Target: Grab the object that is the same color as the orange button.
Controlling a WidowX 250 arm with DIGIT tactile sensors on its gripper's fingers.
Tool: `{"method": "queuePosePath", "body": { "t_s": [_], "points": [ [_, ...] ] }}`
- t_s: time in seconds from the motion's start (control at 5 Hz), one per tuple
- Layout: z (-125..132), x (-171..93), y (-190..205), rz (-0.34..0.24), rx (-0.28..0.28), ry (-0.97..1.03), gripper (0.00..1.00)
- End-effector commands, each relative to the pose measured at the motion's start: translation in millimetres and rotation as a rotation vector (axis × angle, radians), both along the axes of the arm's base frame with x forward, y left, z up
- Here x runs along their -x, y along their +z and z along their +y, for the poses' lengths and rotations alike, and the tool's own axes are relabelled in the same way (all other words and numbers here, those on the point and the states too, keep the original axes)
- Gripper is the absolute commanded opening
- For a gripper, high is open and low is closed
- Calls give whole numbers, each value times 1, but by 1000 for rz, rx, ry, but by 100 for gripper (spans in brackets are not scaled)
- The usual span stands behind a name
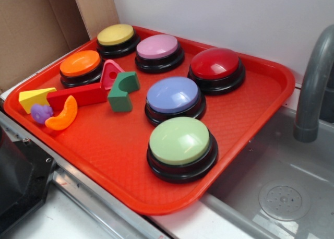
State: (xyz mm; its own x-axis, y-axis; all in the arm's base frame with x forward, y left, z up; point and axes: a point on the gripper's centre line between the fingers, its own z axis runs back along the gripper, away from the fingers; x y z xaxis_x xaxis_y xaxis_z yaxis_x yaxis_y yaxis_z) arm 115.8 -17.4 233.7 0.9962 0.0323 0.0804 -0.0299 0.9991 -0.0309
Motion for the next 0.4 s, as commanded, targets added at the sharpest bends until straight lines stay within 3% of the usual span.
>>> {"method": "queuePosePath", "body": {
  "t_s": [0.0,0.2],
  "points": [
    [0,0,0,0,0,0,100],
    [19,-7,-16,18,10,70,100]
  ]
}}
